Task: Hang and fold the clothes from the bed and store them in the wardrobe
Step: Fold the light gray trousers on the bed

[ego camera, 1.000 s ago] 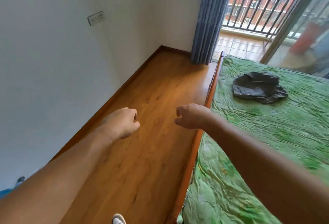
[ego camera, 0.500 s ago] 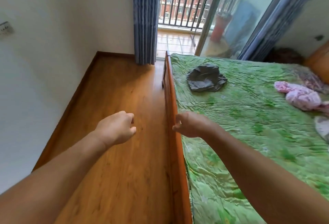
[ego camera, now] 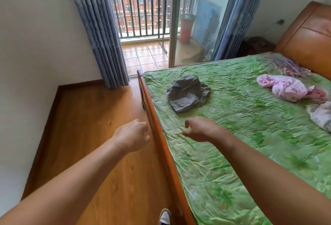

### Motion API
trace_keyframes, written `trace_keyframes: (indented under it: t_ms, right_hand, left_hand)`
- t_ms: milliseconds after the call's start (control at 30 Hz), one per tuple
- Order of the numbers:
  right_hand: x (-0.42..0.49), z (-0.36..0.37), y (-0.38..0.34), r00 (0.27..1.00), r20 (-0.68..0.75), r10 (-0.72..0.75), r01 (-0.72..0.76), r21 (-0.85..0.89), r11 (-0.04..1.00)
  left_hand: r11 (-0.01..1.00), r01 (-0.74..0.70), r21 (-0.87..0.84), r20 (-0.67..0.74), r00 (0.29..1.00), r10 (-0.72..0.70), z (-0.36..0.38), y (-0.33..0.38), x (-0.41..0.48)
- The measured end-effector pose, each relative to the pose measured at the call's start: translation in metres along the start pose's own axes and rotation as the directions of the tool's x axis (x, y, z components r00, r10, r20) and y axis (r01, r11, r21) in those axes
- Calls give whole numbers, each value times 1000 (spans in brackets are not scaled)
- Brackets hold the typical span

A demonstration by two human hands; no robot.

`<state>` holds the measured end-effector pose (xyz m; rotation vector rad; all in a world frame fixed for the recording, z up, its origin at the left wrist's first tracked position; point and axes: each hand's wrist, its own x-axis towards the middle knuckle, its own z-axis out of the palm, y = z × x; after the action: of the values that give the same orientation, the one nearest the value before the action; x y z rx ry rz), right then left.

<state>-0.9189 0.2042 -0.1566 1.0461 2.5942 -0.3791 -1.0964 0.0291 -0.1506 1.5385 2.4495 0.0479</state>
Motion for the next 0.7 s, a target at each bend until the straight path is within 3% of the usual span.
trace_keyframes:
  t_ms: [367,533,700]
  right_hand:
    - [164,-65,71,967,73,243,-247,55,968]
    - [251,-73,84,920,95,381,-391,132,911]
    - [322,-89,89,837,184,516,-547,216,809]
  left_hand:
    - [959,-276,68,135,955,265,-38,7,258]
    - [903,-419,95,177,900,399,-36,-13,378]
    - [812,-573,110,298,798,523,-43,-36,485]
